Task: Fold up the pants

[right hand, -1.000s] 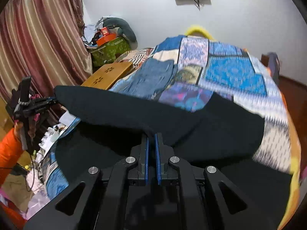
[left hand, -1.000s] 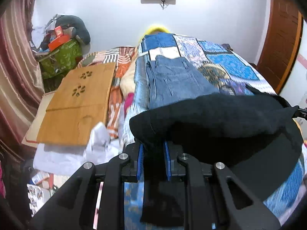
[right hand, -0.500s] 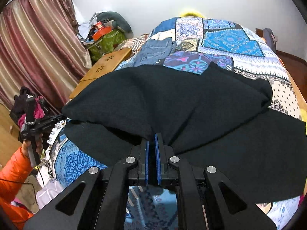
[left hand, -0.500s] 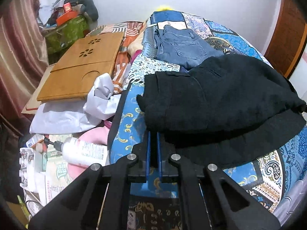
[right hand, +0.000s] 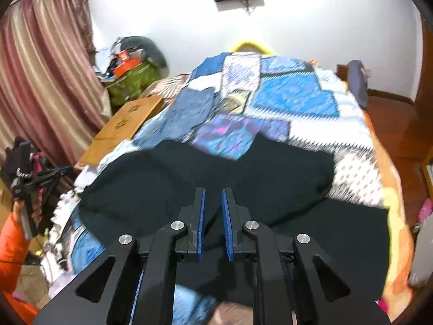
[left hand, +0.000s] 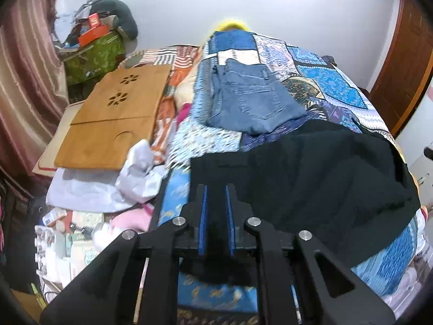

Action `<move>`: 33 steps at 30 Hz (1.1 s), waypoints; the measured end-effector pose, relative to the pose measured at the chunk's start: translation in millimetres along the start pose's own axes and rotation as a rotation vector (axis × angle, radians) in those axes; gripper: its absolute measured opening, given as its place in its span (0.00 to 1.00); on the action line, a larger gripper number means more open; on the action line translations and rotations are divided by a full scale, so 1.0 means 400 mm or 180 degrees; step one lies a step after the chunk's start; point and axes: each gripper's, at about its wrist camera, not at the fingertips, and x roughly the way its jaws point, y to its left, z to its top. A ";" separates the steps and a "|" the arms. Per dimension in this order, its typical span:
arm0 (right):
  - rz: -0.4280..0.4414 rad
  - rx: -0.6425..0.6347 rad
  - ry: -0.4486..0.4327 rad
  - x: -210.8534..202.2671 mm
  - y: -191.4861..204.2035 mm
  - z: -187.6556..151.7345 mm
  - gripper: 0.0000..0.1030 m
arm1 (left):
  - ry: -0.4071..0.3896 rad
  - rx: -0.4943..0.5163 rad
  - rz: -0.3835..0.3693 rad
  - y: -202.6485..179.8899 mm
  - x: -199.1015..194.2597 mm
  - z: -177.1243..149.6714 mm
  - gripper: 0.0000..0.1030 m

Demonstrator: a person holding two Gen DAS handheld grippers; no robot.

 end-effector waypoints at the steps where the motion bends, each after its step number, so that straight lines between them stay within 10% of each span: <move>1: -0.0053 -0.0019 0.0001 0.008 -0.006 0.014 0.19 | 0.0019 0.0013 -0.0006 -0.013 0.012 0.016 0.21; 3: -0.0111 -0.0053 0.0044 0.043 -0.032 0.054 0.30 | 0.0051 0.0029 -0.0045 -0.044 0.040 0.049 0.38; 12: -0.0060 0.0087 0.0562 0.282 -0.135 0.172 0.34 | 0.0130 0.0108 -0.0072 -0.133 0.158 0.160 0.61; 24: 0.0084 0.0221 0.1289 0.548 -0.208 0.197 0.37 | 0.0386 0.0363 -0.0031 -0.206 0.303 0.164 0.63; 33: -0.0039 0.0042 0.1056 0.500 -0.209 0.197 0.07 | 0.0407 0.0325 0.0004 -0.211 0.290 0.160 0.63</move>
